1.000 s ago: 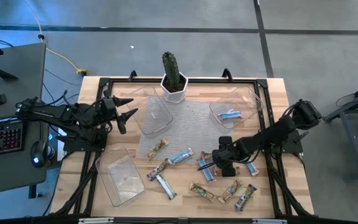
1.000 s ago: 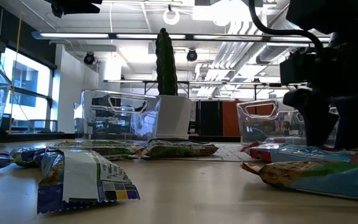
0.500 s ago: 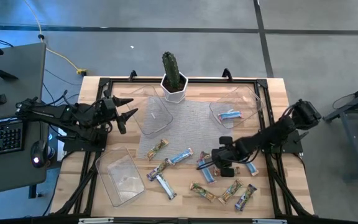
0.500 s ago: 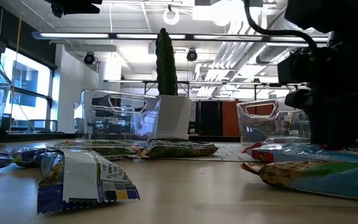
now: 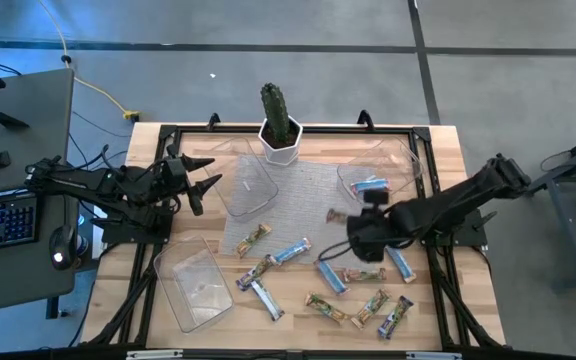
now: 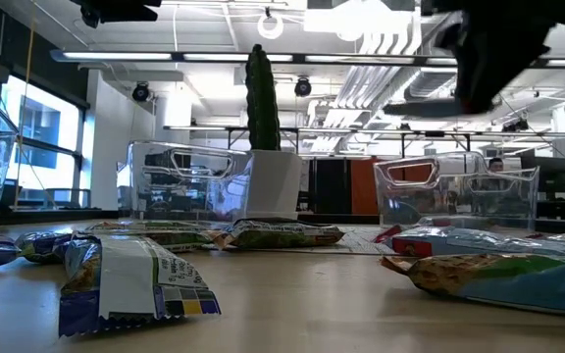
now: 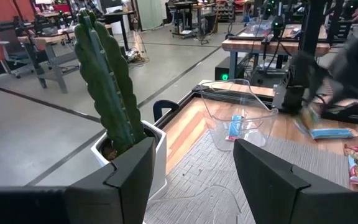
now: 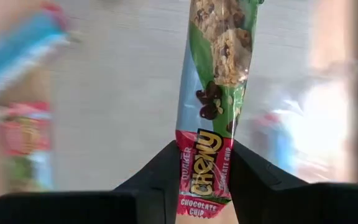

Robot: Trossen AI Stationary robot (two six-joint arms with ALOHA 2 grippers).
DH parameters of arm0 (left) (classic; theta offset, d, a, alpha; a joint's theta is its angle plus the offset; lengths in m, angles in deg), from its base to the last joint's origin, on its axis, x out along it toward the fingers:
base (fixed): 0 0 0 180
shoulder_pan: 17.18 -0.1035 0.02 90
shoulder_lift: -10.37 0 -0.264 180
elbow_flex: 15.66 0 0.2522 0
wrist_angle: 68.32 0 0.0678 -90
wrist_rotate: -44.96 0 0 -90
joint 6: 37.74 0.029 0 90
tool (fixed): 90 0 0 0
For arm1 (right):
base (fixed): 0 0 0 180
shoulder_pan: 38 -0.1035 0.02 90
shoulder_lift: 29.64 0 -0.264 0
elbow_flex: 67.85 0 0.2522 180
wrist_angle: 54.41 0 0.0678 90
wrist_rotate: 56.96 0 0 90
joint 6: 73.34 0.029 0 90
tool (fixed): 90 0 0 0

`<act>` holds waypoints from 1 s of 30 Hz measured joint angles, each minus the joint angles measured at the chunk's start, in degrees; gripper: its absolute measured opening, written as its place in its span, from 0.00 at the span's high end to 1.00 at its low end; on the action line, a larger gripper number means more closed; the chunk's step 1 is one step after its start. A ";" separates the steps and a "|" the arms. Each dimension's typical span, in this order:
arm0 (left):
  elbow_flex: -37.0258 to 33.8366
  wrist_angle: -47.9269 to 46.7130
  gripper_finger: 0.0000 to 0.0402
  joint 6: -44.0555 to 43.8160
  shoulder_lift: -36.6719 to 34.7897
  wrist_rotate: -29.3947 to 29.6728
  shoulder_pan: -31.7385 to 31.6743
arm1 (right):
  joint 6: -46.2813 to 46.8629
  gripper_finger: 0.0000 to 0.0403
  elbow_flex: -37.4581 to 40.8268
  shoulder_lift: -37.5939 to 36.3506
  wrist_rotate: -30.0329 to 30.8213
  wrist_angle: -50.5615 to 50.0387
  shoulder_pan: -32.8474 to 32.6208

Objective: Pick and place Granola Bars by type
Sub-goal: Put the red granola bar into the top right transparent bin

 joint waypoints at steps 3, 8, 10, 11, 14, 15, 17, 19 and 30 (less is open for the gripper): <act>0.00 0.00 0.47 -0.02 -0.01 -0.02 0.00 | 0.67 0.74 -1.42 -2.43 4.80 -7.31 2.05; 0.00 -0.02 0.47 -0.02 0.01 -0.03 0.00 | 0.44 0.72 0.11 -7.62 9.12 -12.89 8.94; 0.00 0.00 0.47 -0.02 0.01 -0.02 0.00 | -0.98 0.72 1.70 -9.59 9.46 -12.51 12.70; 0.00 0.00 0.47 -0.02 0.02 -0.03 0.02 | -1.22 0.72 2.80 -10.58 9.33 -11.84 14.76; 0.00 -0.02 0.47 -0.02 0.02 -0.04 0.02 | -1.93 0.72 6.95 -12.85 6.18 -8.91 20.97; 0.00 -0.02 0.47 -0.02 0.01 -0.04 0.00 | -3.17 0.72 8.67 -13.29 4.56 -7.93 22.91; 0.00 -0.02 0.47 -0.02 0.00 -0.04 0.00 | -6.13 0.72 12.54 -13.55 2.08 -5.96 26.45; 0.00 -0.04 0.47 -0.04 0.01 -0.06 0.00 | -8.68 0.72 16.41 -13.51 0.99 -2.68 29.47; 0.00 -0.04 0.47 -0.04 0.01 -0.04 0.00 | -14.85 0.72 16.56 -8.00 -5.26 3.48 41.64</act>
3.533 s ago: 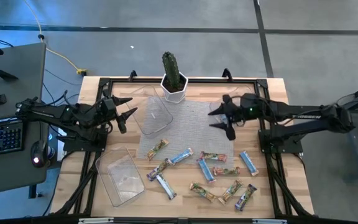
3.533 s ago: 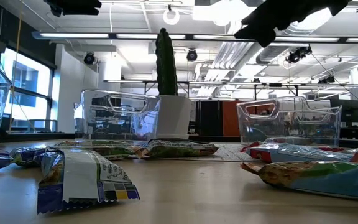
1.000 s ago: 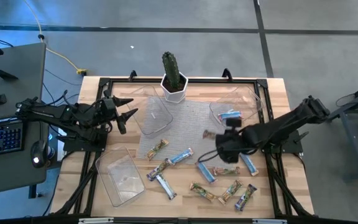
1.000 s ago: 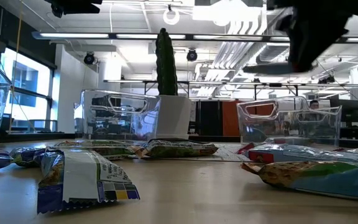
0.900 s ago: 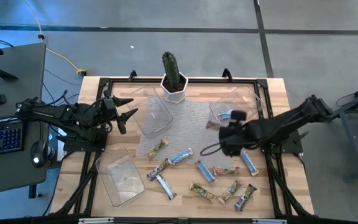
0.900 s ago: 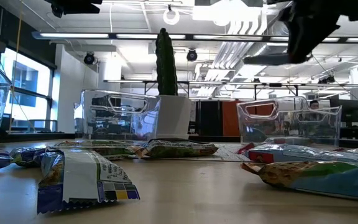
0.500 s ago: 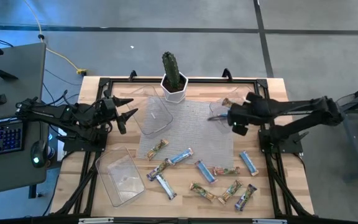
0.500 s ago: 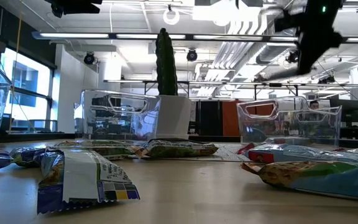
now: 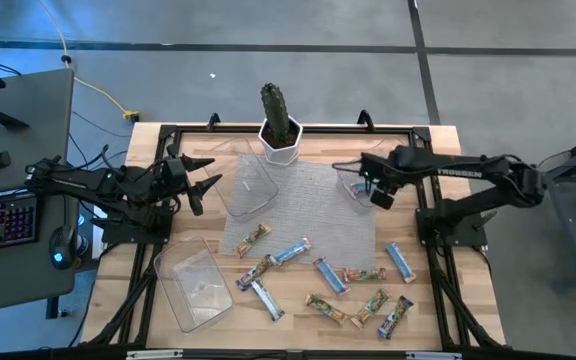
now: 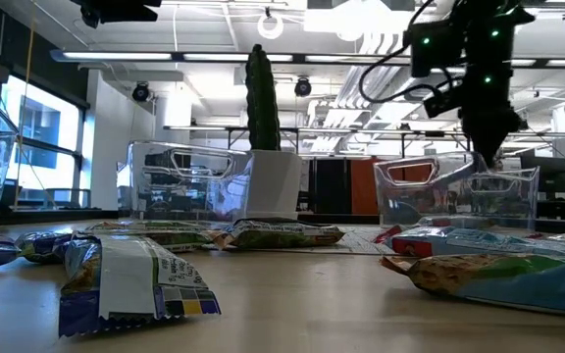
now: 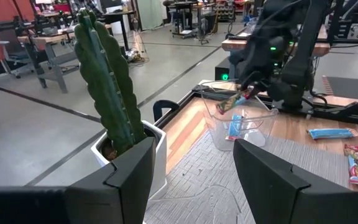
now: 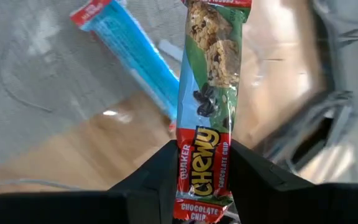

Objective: Pick and place Granola Bars by type
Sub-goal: Put the red granola bar into the top right transparent bin

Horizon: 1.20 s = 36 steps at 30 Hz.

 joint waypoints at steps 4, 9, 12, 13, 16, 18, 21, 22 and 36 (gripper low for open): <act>0.00 0.00 0.47 0.02 0.01 0.00 0.00 | -1.81 0.72 -2.10 3.76 -5.37 0.34 4.60; 0.00 -0.33 0.47 0.02 -0.02 0.00 0.02 | -1.10 0.72 -2.77 9.32 -6.35 0.28 9.17; 0.00 -0.33 0.47 0.02 0.01 0.00 0.00 | -1.07 0.72 -2.72 12.49 -6.31 0.31 11.26; 0.00 -0.31 0.47 0.02 0.01 0.00 0.00 | -1.09 0.72 -2.72 13.41 -5.96 0.72 11.80; 0.00 -0.33 0.47 0.02 0.01 0.00 0.02 | -1.09 0.72 -2.72 15.65 -3.74 2.41 13.22; 0.00 -0.33 0.47 0.02 -0.02 0.00 0.00 | -1.10 0.72 -2.72 16.61 -2.19 3.02 13.91; 0.00 -0.76 0.47 0.02 0.00 0.00 0.01 | -1.98 0.72 -2.72 17.57 -1.79 3.42 14.74; 0.00 -1.06 0.47 0.03 -0.01 -0.02 0.02 | -2.60 0.71 -2.72 17.81 -1.95 3.63 14.76; 0.00 -1.99 0.47 0.02 0.01 -3.02 0.01 | -7.01 0.49 -3.31 18.11 0.27 4.71 14.39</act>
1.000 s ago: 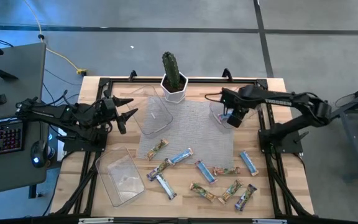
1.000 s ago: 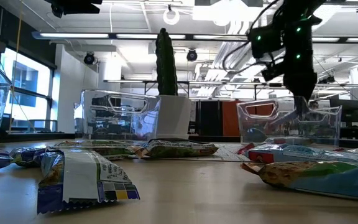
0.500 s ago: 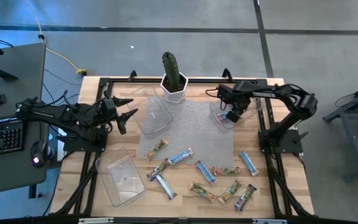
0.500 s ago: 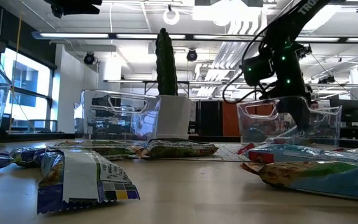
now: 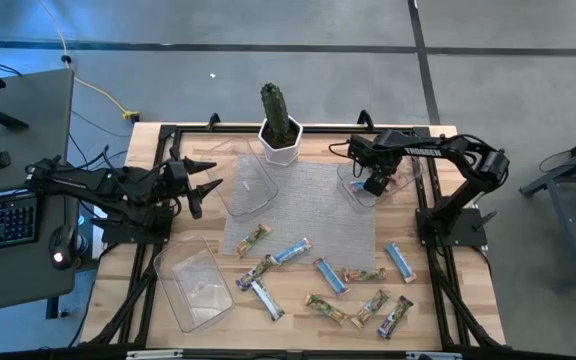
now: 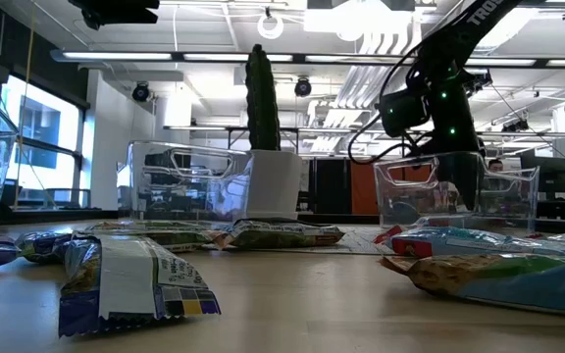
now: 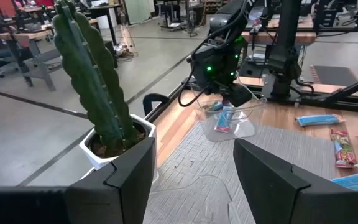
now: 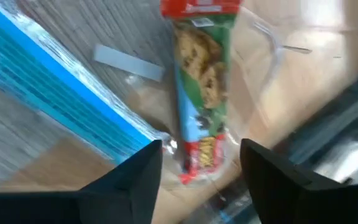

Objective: Pick and place Granola Bars by type
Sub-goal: Put the red granola bar into the top right transparent bin

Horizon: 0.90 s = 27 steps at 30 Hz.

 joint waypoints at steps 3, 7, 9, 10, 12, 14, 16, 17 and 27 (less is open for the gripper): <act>0.00 0.00 0.47 0.00 0.00 0.00 0.01 | 0.45 0.47 -3.51 -0.06 1.43 -6.69 -1.39; 0.00 0.00 0.47 -1.23 0.00 0.00 0.01 | 5.95 0.47 -10.80 -0.09 -0.40 -15.96 -5.25; 0.00 0.00 0.47 -1.33 0.00 0.00 0.00 | 7.29 0.48 -14.46 -0.17 -2.55 -18.36 -7.90; 0.00 0.00 0.47 -1.38 0.00 0.00 0.01 | 7.59 0.49 -16.29 -0.17 -3.87 -19.10 -9.31; 0.00 0.00 0.47 -1.44 0.00 0.00 0.01 | 8.92 0.51 -19.83 -0.17 -5.77 -19.90 -12.57; 0.00 -0.02 0.47 -1.44 0.00 0.00 0.01 | 10.13 0.53 -22.77 -0.17 -6.11 -20.51 -16.11; 0.00 -0.02 0.47 -1.44 0.00 0.00 0.01 | 10.61 0.55 -25.40 -0.17 -6.69 -21.72 -19.87; 0.00 -0.02 0.47 -1.46 0.00 0.00 0.01 | 11.10 0.55 -26.48 -0.17 -7.65 -22.28 -21.69; 0.00 -0.02 0.47 -1.46 0.00 0.01 0.01 | 18.91 0.50 -25.69 -0.17 -13.37 -21.27 -41.92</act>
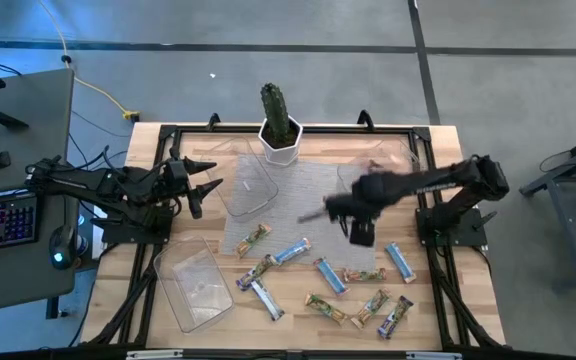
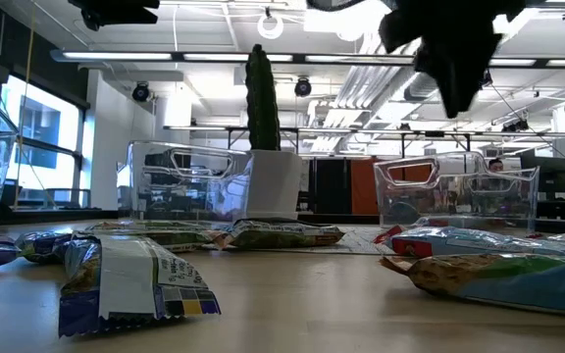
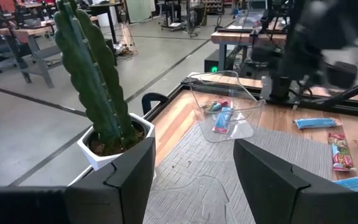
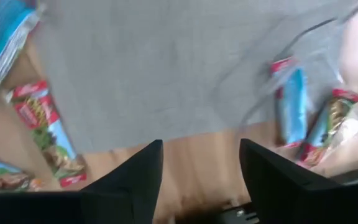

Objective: Pick and place Granola Bars by type
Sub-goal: Put the red granola bar into the top right transparent bin

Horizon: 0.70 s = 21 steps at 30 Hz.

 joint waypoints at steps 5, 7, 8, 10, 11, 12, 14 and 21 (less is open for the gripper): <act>0.00 0.00 0.47 -0.02 0.00 0.01 -0.02 | 5.13 0.44 4.77 0.00 -1.01 1.68 -8.81; 0.00 0.00 0.47 -0.02 0.00 0.01 -0.02 | 5.20 0.42 7.59 -0.02 -2.76 4.95 -11.99; 0.00 0.00 0.47 -0.02 0.00 0.01 -0.02 | 5.17 0.42 9.19 -0.02 -3.79 7.07 -13.45; 0.00 0.00 0.47 -0.02 0.00 0.01 -0.01 | 5.27 0.42 12.66 0.00 -5.70 12.59 -16.04; 0.00 0.00 0.47 -0.04 0.00 0.04 -0.02 | 5.29 0.42 14.55 0.00 -6.20 15.61 -17.16; 0.00 0.00 0.47 -0.04 0.00 0.03 0.00 | 5.49 0.42 16.46 0.00 -6.69 18.43 -18.15; 0.00 0.02 0.47 -0.04 0.00 0.04 -0.02 | 6.30 0.43 19.92 0.00 -7.64 22.86 -19.71; 0.00 0.02 0.47 -1.89 0.00 0.04 -0.02 | 10.42 0.44 27.04 0.00 -12.44 28.14 -21.21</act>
